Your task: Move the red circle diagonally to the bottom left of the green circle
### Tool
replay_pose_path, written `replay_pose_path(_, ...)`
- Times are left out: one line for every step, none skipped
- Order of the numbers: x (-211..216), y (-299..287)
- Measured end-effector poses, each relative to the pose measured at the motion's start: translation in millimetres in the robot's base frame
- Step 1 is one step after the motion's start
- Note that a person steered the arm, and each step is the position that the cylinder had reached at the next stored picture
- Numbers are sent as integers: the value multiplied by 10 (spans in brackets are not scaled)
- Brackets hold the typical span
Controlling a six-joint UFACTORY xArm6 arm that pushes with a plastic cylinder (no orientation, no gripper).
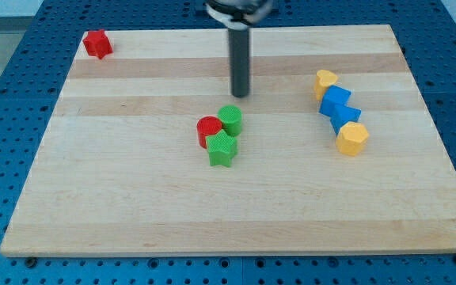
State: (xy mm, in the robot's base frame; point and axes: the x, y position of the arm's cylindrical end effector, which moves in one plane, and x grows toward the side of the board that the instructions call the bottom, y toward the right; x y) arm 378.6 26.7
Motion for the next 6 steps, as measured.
replay_pose_path(388, 527)
replay_pose_path(677, 397)
replay_pose_path(677, -203)
replay_pose_path(677, -768)
replay_pose_path(657, -1383)
replay_pose_path(663, -1581)
